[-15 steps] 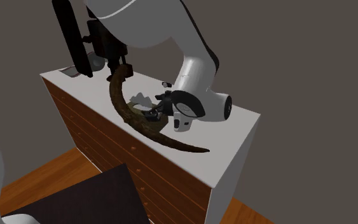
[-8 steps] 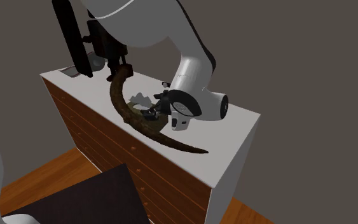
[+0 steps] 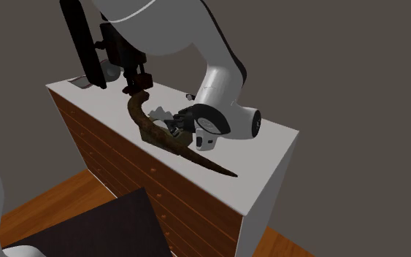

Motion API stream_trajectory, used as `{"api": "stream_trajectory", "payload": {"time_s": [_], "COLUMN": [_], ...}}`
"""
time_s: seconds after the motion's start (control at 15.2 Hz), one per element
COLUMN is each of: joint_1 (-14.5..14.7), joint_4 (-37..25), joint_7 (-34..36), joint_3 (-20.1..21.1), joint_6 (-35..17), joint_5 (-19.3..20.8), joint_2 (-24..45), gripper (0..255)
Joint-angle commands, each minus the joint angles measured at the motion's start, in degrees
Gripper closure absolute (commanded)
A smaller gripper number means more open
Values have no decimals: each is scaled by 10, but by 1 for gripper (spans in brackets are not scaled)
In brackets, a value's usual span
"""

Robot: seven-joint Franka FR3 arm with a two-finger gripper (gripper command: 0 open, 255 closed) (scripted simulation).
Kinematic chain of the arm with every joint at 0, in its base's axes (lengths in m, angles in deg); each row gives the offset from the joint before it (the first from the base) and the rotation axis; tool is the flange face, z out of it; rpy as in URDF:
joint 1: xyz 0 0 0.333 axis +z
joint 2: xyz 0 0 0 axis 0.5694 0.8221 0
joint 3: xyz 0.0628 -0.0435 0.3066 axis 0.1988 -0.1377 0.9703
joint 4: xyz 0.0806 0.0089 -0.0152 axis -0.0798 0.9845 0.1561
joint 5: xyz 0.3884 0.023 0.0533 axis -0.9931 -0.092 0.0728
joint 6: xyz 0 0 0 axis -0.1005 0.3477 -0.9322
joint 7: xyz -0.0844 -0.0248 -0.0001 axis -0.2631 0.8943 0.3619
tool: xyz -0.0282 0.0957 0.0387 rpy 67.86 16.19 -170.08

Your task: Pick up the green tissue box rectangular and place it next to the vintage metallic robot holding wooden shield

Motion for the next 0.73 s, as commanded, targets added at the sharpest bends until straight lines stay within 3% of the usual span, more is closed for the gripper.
{"api": "stream_trajectory", "payload": {"time_s": [0.0,0.66], "joint_1": [0,-2], "joint_4": [1,2], "joint_7": [0,40], "joint_3": [0,0], "joint_6": [0,19], "joint_5": [1,7], "joint_2": [1,-44], "gripper": [255,255]}}
